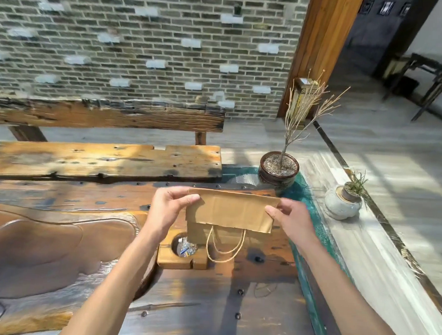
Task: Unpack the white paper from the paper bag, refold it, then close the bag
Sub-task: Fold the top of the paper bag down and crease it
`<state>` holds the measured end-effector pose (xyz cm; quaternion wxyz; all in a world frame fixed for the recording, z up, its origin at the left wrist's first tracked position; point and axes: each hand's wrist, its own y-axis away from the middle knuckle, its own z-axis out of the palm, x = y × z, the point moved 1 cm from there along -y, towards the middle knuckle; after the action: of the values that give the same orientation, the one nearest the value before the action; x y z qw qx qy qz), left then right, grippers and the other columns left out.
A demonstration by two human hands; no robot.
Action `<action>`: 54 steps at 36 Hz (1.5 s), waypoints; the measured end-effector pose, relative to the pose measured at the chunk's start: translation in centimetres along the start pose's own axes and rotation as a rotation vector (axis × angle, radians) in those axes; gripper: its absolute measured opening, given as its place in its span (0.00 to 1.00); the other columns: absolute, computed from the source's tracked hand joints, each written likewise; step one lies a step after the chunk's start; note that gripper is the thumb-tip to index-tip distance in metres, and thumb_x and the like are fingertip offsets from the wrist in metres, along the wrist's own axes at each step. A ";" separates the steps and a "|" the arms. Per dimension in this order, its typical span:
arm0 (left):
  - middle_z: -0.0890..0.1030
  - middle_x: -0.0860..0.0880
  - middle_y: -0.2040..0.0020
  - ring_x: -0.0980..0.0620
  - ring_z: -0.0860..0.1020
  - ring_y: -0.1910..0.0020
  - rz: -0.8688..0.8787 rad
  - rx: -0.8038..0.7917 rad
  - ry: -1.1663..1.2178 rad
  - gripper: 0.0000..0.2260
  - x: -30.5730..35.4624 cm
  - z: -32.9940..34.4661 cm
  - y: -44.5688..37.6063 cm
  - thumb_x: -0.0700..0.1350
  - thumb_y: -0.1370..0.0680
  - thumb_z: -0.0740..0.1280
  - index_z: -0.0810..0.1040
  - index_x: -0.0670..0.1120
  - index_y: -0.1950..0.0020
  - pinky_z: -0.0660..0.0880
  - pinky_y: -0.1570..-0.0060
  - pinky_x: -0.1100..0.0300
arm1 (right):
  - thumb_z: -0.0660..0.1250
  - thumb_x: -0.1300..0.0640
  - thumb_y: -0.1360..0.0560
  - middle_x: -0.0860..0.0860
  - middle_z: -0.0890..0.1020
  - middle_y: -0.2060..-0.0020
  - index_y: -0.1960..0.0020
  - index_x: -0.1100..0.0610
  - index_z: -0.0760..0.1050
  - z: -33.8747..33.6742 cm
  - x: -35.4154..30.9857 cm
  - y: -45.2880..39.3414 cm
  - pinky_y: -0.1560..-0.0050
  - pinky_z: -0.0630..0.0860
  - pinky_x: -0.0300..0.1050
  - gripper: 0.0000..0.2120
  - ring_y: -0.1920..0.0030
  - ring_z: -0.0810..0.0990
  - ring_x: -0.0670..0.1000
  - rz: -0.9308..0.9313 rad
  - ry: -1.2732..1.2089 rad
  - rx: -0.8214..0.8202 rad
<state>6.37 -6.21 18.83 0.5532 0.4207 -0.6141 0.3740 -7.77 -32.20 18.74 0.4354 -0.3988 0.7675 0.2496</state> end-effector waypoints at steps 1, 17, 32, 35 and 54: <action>0.87 0.47 0.60 0.59 0.82 0.62 0.042 0.010 0.015 0.08 1.7 -0.2 -0.2 0.35 0.28 0.75 0.85 0.34 0.50 0.77 0.61 0.71 | 0.74 0.54 0.26 0.58 0.86 0.56 0.51 0.63 0.83 -0.7 -1.2 -0.2 0.43 0.78 0.58 0.11 0.51 0.84 0.59 -0.023 -0.020 0.017; 0.85 0.42 0.53 0.51 0.83 0.58 0.448 0.213 0.197 0.19 20.8 -2.2 -1.3 0.41 0.30 0.78 0.82 0.33 0.43 0.80 0.61 0.58 | 0.67 0.57 0.20 0.39 0.68 0.76 0.72 0.49 0.71 -9.4 -19.0 -1.1 0.69 0.63 0.32 0.21 0.72 0.65 0.39 -0.527 -0.235 0.144; 0.88 0.43 0.54 0.50 0.86 0.55 0.569 0.290 0.223 0.08 26.9 -4.4 0.8 0.40 0.28 0.77 0.86 0.42 0.49 0.82 0.54 0.59 | 0.67 0.58 0.20 0.40 0.88 0.62 0.59 0.51 0.84 -12.0 -26.1 -0.1 0.61 0.75 0.26 0.11 0.62 0.84 0.36 -0.689 -0.240 0.119; 0.88 0.46 0.55 0.52 0.86 0.56 0.562 0.352 0.217 0.06 26.7 -6.2 2.5 0.40 0.28 0.77 0.87 0.45 0.52 0.82 0.55 0.59 | 0.67 0.59 0.20 0.43 0.88 0.60 0.57 0.51 0.85 -10.5 -27.1 0.7 0.58 0.78 0.28 0.10 0.59 0.85 0.39 -0.703 -0.260 0.046; 0.88 0.46 0.55 0.55 0.85 0.57 0.535 0.989 0.055 0.08 20.7 -27.4 23.0 0.38 0.28 0.76 0.86 0.41 0.49 0.80 0.59 0.68 | 0.64 0.62 0.19 0.47 0.88 0.61 0.56 0.57 0.84 13.2 -37.9 10.7 0.63 0.77 0.30 0.11 0.63 0.84 0.41 -0.833 -0.476 -0.660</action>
<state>-5.76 25.42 42.50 0.1918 0.4499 -0.4363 0.7553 1.04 -1.63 45.49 0.5101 -0.7145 0.3085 0.3661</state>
